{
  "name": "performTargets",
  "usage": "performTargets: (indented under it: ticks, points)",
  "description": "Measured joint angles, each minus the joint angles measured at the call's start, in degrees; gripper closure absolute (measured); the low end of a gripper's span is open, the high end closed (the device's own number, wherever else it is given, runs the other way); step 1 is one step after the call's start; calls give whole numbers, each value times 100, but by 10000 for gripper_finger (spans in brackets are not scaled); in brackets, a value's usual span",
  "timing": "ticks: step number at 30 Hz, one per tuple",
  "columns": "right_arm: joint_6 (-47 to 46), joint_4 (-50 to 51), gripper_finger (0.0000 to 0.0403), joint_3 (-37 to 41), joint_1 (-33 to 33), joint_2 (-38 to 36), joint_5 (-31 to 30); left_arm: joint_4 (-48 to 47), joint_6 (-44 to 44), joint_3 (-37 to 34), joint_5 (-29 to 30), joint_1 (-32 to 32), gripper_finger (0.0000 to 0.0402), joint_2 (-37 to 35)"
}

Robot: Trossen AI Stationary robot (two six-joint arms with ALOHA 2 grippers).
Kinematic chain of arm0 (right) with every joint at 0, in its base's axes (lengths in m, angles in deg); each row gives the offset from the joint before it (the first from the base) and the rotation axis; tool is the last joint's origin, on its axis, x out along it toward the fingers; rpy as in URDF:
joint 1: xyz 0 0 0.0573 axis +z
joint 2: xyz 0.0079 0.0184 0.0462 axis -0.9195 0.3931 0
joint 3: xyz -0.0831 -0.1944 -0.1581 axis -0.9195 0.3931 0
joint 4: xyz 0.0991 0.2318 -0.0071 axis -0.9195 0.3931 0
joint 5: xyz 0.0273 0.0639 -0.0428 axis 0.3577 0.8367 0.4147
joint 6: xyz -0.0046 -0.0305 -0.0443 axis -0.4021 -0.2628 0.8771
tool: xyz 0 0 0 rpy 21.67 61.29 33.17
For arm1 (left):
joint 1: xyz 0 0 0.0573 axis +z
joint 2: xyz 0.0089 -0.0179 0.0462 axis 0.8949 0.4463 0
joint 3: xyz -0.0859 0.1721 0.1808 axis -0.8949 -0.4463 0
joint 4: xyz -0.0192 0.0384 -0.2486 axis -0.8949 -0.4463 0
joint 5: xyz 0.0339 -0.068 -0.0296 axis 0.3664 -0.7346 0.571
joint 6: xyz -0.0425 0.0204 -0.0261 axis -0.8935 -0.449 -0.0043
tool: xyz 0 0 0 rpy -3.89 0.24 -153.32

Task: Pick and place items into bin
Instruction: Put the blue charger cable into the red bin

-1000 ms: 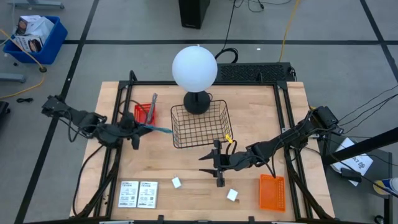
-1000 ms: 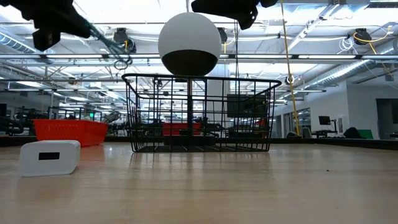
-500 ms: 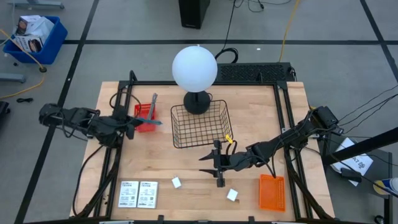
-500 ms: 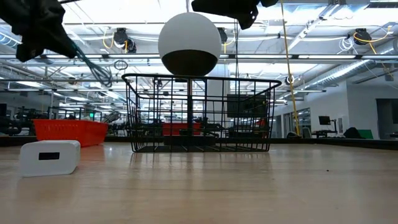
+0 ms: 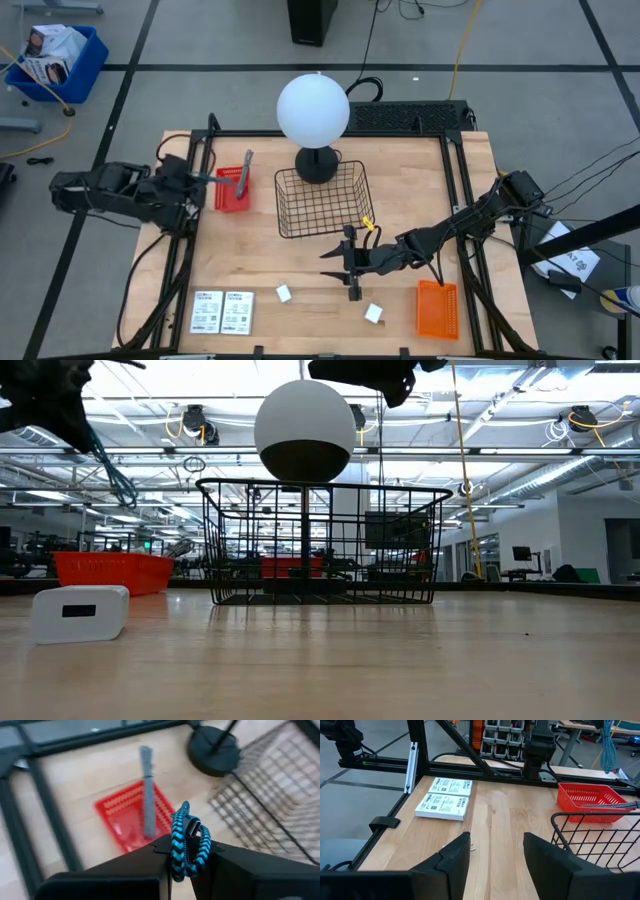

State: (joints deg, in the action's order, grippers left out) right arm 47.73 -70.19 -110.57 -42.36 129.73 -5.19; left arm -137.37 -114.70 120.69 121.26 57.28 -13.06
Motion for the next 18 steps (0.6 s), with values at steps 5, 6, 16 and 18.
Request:
performTargets:
  ticks: [5,6,16,18]
  points:
    - [-2,-15,231,2,0,0,0,-50,186,-5,-74,398,360,595]
    - [-1,-22,231,2,0,0,1,-51,248,-6,-210,481,357,737]
    - [0,-24,230,2,0,0,0,3,823,-12,-463,1365,352,1972]
    - [0,-22,230,2,0,0,0,190,1065,-12,-904,1594,352,2108]
